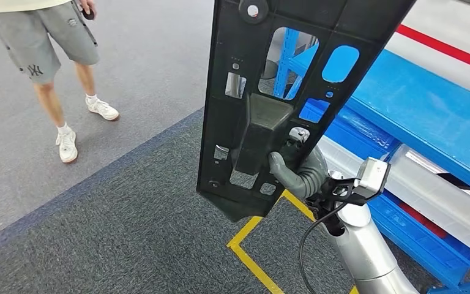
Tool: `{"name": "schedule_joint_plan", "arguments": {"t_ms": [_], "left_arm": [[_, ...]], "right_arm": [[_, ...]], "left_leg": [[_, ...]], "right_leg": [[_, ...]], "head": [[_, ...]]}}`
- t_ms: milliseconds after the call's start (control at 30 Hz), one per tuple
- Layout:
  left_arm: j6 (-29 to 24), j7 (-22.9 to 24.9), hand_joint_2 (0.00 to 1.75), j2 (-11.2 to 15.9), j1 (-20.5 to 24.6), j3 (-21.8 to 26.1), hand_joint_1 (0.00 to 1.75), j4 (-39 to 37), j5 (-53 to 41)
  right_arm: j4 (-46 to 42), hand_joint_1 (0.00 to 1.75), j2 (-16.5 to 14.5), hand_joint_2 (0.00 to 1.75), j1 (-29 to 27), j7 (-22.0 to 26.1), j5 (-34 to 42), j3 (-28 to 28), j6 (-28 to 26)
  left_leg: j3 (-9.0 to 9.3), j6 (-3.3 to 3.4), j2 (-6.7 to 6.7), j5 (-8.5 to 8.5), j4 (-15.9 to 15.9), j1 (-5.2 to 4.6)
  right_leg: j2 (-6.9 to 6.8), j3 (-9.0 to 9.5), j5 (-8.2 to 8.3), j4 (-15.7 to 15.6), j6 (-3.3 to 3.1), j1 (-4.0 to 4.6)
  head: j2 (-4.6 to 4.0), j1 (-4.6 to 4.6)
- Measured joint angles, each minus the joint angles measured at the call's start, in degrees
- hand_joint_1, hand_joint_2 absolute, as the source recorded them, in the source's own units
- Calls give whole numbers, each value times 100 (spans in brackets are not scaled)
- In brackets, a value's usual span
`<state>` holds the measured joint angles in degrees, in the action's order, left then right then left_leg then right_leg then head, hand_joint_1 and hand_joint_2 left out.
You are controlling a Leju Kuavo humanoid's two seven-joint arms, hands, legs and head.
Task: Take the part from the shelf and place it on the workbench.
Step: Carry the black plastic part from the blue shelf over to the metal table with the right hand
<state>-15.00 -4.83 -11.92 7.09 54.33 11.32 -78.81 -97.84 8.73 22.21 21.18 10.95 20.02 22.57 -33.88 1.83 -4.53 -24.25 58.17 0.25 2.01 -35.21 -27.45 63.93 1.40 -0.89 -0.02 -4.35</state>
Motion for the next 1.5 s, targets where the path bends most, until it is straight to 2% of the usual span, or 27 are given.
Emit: {"name": "schedule_joint_plan", "arguments": {"t_ms": [33,100,167,233,300,367,400,467,533,600,667,733,800,867,900,933,967,1033,1100,1167,1200,1233,1300,1367,1400,1433,1500], "left_arm": [[3,0,175,-2,7,-2,0,0,-1],[6,0,175,-3,12,-3,0,0,-1],[8,0,175,-2,5,-3,0,0,2],[9,1,175,1,7,-3,0,0,3],[8,-1,175,3,17,-3,0,0,2],[7,1,175,4,27,-3,0,0,2],[7,4,175,5,30,-4,0,0,1],[-1,34,175,12,23,-3,0,0,-2],[-8,71,175,24,11,-3,0,0,-8],[-8,112,175,34,-2,-4,0,0,-25],[-10,155,175,47,-30,-3,0,0,-32],[-12,169,175,58,-45,-2,0,0,-13],[-12,168,175,61,-33,-2,0,0,0],[-13,168,175,65,-26,-2,0,0,3],[-15,168,175,68,-27,-2,0,0,5],[-18,168,175,70,-27,-2,0,0,8],[-20,168,175,71,-24,-2,0,0,8],[-24,168,175,71,-11,-2,0,0,8],[-28,168,175,75,0,-2,0,0,10],[-32,167,175,81,2,-2,0,0,15],[-34,168,175,85,1,-2,0,0,15],[-35,169,175,88,3,-2,0,0,12],[-40,175,175,93,9,-2,0,0,5],[-42,180,175,99,21,-2,0,0,1],[-43,183,175,104,23,-2,0,0,-3],[-43,188,175,110,22,-2,0,0,-11],[-43,202,175,127,0,-2,0,0,-35]], "right_arm": [[-1,175,6,175,4,6,1,-1,-7],[-3,175,11,175,6,15,1,0,-19],[-4,175,11,175,15,21,-1,4,-28],[-5,175,7,175,27,26,-1,8,-27],[-7,175,8,175,26,33,2,7,-20],[-8,175,15,175,16,42,5,5,-10],[-8,175,16,175,13,48,7,6,-5],[-13,175,16,175,10,62,16,7,10],[-19,175,16,175,7,73,33,5,26],[-18,175,16,175,4,86,43,2,38],[-19,175,16,175,7,115,46,3,43],[-27,175,17,175,10,148,55,0,42],[-31,175,17,175,-4,167,64,-6,42],[-27,175,17,175,-29,172,67,-6,46],[-24,175,17,175,-36,172,68,-4,49],[-20,175,17,175,-36,172,68,-4,52],[-18,175,17,175,-30,172,68,-4,55],[-16,175,16,175,-17,173,68,-4,59],[-15,175,11,175,-14,173,70,-1,61],[-14,175,7,175,-6,174,73,1,62],[-15,175,0,175,2,174,73,3,62],[-15,175,-7,175,10,175,75,4,63],[-16,175,-21,175,12,180,79,4,66],[-17,175,-22,175,-15,182,75,0,63],[-22,175,-22,175,-36,182,69,-1,60],[-36,175,-22,175,-56,182,63,-1,58],[-83,175,-22,175,-83,189,53,-3,55]], "left_leg": [[-23,-28,-66,6,17,-1],[-86,-103,-178,34,27,14],[-136,-180,-251,53,24,23],[-256,-240,-33,-113,255,2],[-550,-284,282,-498,929,8],[-811,-318,382,-742,1554,28],[-804,-327,400,-712,1593,33],[-465,-313,496,-397,1021,32],[-59,-232,754,-153,267,-11],[56,-138,860,-111,-5,-59],[38,-66,720,-72,-29,-49],[42,6,600,-24,-72,-20],[31,48,477,6,-86,-10],[10,59,330,15,-72,-12],[4,58,249,16,-59,-11],[1,55,167,15,-40,-10],[0,46,84,10,-18,-8],[-32,3,-60,0,32,-8],[-103,-75,-186,19,54,4],[-154,-159,-308,53,40,24],[-175,-193,-249,33,69,19],[-224,-225,-116,-41,175,10],[-467,-274,255,-375,738,7],[-776,-311,394,-701,1465,26],[-826,-322,411,-730,1624,32],[-758,-325,425,-646,1548,34],[-353,-297,540,-305,828,31]], "right_leg": [[115,154,110,-334,-20,-4],[226,226,114,-543,-42,2],[94,230,141,-594,-85,-8],[-60,255,181,-664,-159,-31],[-212,259,193,-689,-204,-15],[-381,252,188,-684,-212,7],[-461,251,185,-681,-211,13],[-596,262,170,-670,-196,20],[-705,274,147,-650,-159,47],[-809,277,134,-635,-110,77],[-882,285,116,-625,-51,75],[-678,215,-55,-422,6,45],[-357,-72,-427,229,38,16],[-249,-404,-684,929,56,9],[-239,-458,-655,1031,59,5],[-225,-401,-514,901,56,-2],[-179,-244,-295,562,48,-13],[112,100,19,-196,28,-52],[316,214,69,-503,13,-63],[209,211,85,-533,-30,-56],[133,224,99,-562,-66,-62],[52,239,113,-592,-110,-70],[-113,257,123,-625,-171,-54],[-291,257,113,-622,-192,-26],[-380,258,107,-620,-194,-18],[-463,263,100,-617,-192,-13],[-597,285,77,-609,-174,-2]], "head": [[0,0],[0,-1],[0,0],[0,-3],[0,-4],[0,-3],[0,-4],[0,-4],[0,-4],[0,-3],[0,-3],[0,-2],[0,-2],[0,-1],[0,-1],[0,-1],[0,-1],[0,-1],[0,-1],[0,-1],[0,-1],[0,-1],[0,-3],[0,-3],[0,-3],[0,-3],[0,-4]]}}
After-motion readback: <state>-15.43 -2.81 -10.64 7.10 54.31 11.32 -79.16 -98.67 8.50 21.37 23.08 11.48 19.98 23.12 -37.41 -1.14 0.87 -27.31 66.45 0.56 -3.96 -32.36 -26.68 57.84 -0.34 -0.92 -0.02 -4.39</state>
